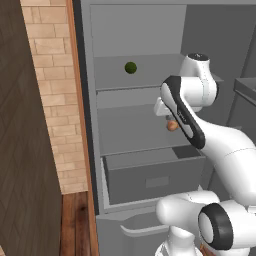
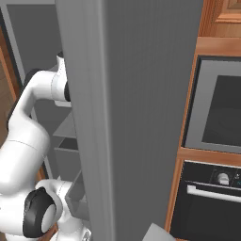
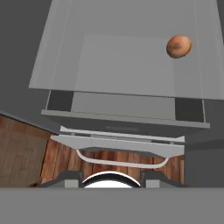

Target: Place the mustard and mustard from the counter to the top shelf of the fridge. If the existing items in the fridge are on the top shelf, move them to other shelves.

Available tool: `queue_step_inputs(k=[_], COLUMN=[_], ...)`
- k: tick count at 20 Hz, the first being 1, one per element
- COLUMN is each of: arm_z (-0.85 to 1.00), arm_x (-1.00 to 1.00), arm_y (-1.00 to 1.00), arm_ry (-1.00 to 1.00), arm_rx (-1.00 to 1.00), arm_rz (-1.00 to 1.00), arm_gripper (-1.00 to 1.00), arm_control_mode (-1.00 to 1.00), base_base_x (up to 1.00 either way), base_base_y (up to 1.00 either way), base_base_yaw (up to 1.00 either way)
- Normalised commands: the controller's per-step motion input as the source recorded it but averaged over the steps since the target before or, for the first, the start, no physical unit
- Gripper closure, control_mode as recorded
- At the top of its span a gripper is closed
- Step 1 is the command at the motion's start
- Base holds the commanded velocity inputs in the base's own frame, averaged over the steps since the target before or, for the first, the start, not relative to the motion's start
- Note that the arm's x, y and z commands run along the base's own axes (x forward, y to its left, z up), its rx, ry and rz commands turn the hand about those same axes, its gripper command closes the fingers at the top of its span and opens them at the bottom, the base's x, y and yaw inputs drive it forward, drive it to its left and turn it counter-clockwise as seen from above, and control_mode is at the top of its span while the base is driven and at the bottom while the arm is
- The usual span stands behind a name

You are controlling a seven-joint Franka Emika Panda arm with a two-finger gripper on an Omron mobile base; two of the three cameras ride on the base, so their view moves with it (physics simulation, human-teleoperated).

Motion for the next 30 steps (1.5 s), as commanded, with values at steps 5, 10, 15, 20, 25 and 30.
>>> queue_step_inputs(k=[5, 10, 15, 20, 25, 30], arm_z=[-0.01, 0.0, 0.02, 0.44, 0.62, 0.62], arm_x=[0.0, 0.0, 0.0, -0.41, -0.28, -0.01], arm_y=[0.0, 0.0, 0.08, 0.07, 0.14, 0.31], arm_ry=[-0.02, 0.0, -0.16, -0.56, -0.5, -0.26], arm_rx=[0.0, 0.0, -0.04, -0.03, 0.0, 0.02], arm_rz=[0.0, 0.0, 0.0, 0.01, 0.0, 0.0], arm_gripper=[-1.0, -1.0, -1.0, -1.0, -1.0, -1.0], arm_control_mode=[-1.0, -1.0, -1.0, -1.0, -1.0, -1.0], base_base_x=[0.0, 0.0, 0.0, 0.0, 0.0, 0.0], base_base_y=[0.0, 0.0, 0.0, 0.0, 0.0, 0.0], base_base_yaw=[0.0, 0.0, 0.0, 0.0, 0.0, 0.0])
